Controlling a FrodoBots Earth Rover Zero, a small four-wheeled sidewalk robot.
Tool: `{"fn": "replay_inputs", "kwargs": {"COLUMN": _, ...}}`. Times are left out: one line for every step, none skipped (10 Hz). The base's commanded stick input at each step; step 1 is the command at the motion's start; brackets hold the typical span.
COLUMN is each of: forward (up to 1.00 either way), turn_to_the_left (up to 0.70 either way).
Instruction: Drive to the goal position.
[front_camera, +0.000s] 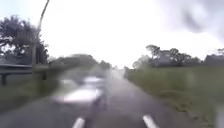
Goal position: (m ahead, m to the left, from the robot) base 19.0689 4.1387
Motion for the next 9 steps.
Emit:
{"fn": "replay_inputs", "kwargs": {"forward": 0.85, "turn_to_the_left": 0.0}}
{"fn": "replay_inputs", "kwargs": {"forward": 0.85, "turn_to_the_left": 0.0}}
{"fn": "replay_inputs", "kwargs": {"forward": 0.85, "turn_to_the_left": 0.0}}
{"fn": "replay_inputs", "kwargs": {"forward": 0.85, "turn_to_the_left": 0.0}}
{"fn": "replay_inputs", "kwargs": {"forward": 0.85, "turn_to_the_left": 0.0}}
{"fn": "replay_inputs", "kwargs": {"forward": 0.85, "turn_to_the_left": 0.0}}
{"fn": "replay_inputs", "kwargs": {"forward": 0.85, "turn_to_the_left": 0.0}}
{"fn": "replay_inputs", "kwargs": {"forward": 0.85, "turn_to_the_left": 0.0}}
{"fn": "replay_inputs", "kwargs": {"forward": 0.85, "turn_to_the_left": 0.0}}
